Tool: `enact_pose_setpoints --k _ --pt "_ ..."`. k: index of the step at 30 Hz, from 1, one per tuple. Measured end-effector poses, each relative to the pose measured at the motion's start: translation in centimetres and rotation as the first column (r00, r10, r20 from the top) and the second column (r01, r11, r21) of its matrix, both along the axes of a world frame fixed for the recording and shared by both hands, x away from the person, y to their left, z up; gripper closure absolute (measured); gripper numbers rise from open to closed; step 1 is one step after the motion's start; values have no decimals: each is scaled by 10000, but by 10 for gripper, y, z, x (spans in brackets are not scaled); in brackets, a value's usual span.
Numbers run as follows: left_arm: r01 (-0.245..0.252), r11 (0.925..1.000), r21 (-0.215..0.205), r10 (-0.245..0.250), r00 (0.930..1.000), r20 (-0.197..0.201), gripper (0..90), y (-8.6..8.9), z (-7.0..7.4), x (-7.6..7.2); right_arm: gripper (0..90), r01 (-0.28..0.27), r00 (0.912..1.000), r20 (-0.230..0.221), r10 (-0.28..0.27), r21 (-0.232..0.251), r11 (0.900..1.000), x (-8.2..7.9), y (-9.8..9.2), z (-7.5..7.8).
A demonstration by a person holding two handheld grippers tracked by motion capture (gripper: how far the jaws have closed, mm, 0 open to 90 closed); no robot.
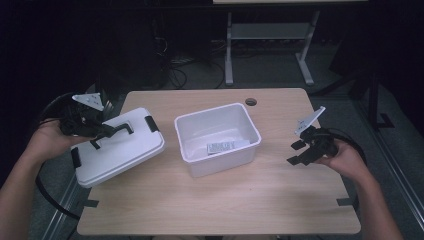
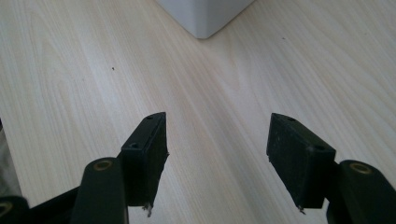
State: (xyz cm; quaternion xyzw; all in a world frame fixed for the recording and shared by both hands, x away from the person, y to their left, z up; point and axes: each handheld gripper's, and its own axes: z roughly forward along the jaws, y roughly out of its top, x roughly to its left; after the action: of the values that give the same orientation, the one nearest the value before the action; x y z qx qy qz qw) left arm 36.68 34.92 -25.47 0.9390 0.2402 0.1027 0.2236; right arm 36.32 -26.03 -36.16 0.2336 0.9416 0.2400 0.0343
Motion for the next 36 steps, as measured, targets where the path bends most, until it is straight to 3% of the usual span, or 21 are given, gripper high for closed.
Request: enact_pose_setpoints --k 10,36 --pt "280 9996 98 -281 9996 96 847 -13 20 4 373 8 10000 -84 -9 -43 10000 0 1 -3" --pt "970 9953 21 -971 9950 233 847 -50 38 17 362 97 10000 -4 -96 55 9999 -4 -6 -4"
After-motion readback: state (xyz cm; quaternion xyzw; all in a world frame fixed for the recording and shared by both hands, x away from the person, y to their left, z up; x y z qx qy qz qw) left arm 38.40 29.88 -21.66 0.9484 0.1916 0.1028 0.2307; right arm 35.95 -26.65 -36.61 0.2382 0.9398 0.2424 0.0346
